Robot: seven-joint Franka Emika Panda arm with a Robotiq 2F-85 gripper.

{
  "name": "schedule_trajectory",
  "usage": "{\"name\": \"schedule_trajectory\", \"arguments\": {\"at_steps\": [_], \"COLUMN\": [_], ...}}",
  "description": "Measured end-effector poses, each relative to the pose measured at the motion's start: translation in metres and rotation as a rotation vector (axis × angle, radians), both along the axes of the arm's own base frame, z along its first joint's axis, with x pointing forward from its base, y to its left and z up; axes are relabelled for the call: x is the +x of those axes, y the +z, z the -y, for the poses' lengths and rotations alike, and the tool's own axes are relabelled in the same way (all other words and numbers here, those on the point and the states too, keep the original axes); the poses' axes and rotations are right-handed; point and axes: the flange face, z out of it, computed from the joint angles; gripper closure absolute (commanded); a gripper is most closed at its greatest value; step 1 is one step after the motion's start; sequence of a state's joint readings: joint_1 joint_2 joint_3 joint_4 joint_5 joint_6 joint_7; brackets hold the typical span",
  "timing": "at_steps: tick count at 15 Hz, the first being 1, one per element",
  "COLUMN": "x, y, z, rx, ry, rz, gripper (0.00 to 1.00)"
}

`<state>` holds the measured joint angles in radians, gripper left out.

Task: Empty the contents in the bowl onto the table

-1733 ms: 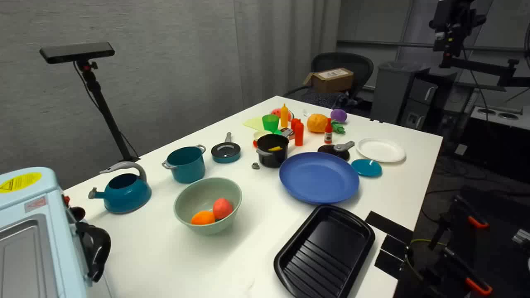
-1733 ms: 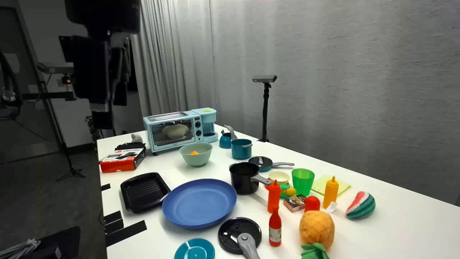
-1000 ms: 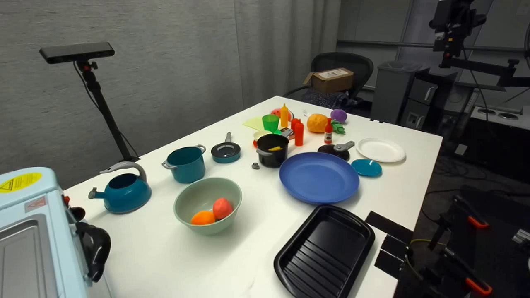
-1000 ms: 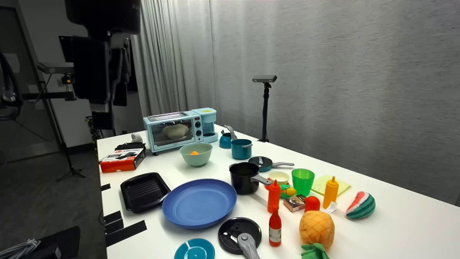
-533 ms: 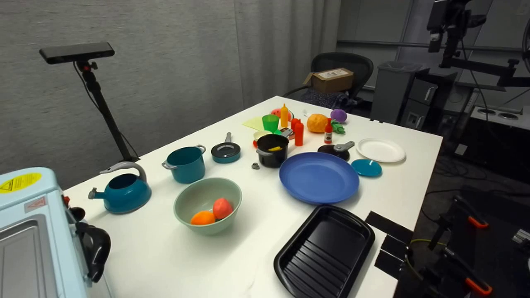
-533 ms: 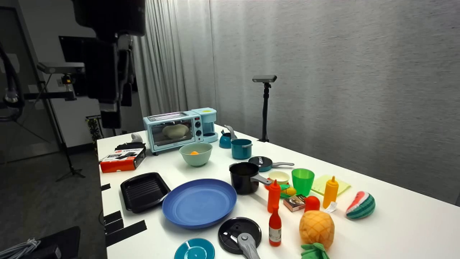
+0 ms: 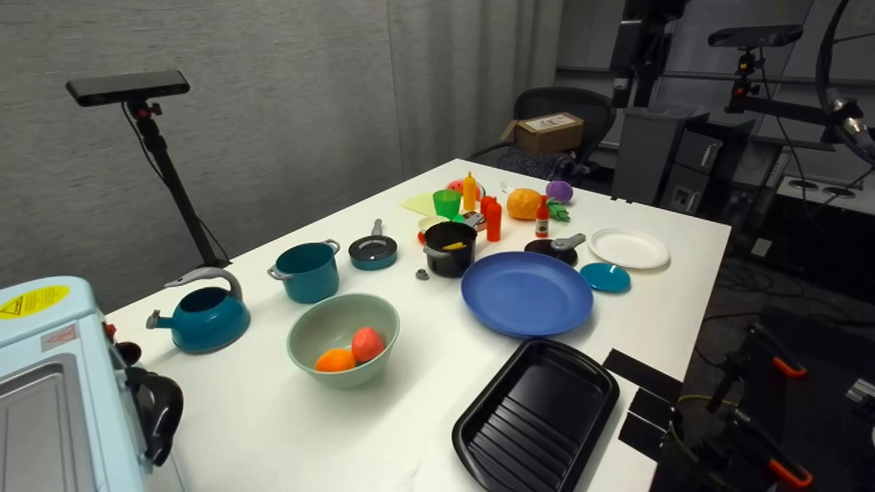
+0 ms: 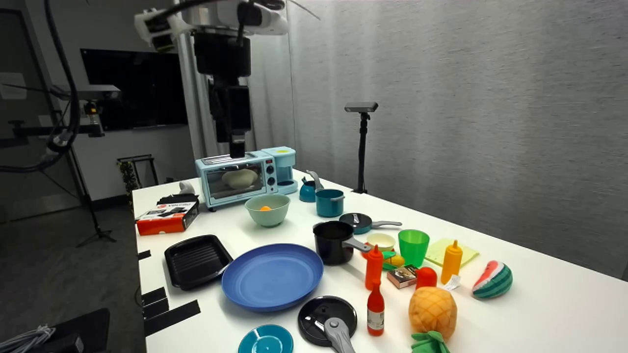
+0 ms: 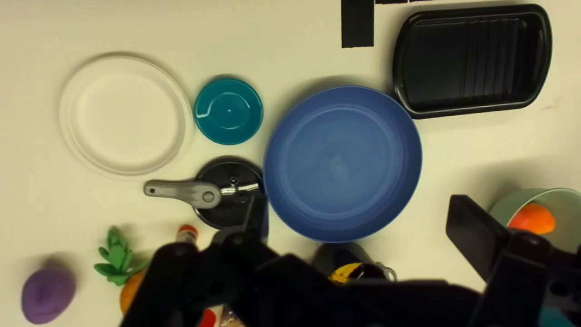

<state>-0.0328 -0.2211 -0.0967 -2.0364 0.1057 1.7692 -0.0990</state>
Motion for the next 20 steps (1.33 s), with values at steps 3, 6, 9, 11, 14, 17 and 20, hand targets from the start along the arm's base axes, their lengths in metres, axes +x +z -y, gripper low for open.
{"name": "schedule_trajectory", "arguments": {"at_steps": [3, 6, 9, 11, 14, 17, 20], "x": [0.027, 0.047, 0.055, 0.056, 0.056, 0.061, 0.084], "y": [-0.012, -0.028, -0.033, -0.031, -0.031, -0.033, -0.041], "z": [-0.063, -0.106, -0.109, -0.108, -0.108, -0.111, -0.147], "rx": [-0.02, -0.027, -0.026, -0.026, -0.026, -0.043, -0.088], "ry": [0.116, 0.192, 0.199, 0.196, 0.196, 0.2, 0.259], "rz": [0.017, 0.016, 0.01, 0.014, 0.014, 0.025, 0.057], "gripper": [0.0, 0.0, 0.0, 0.0, 0.0, 0.0, 0.0]}}
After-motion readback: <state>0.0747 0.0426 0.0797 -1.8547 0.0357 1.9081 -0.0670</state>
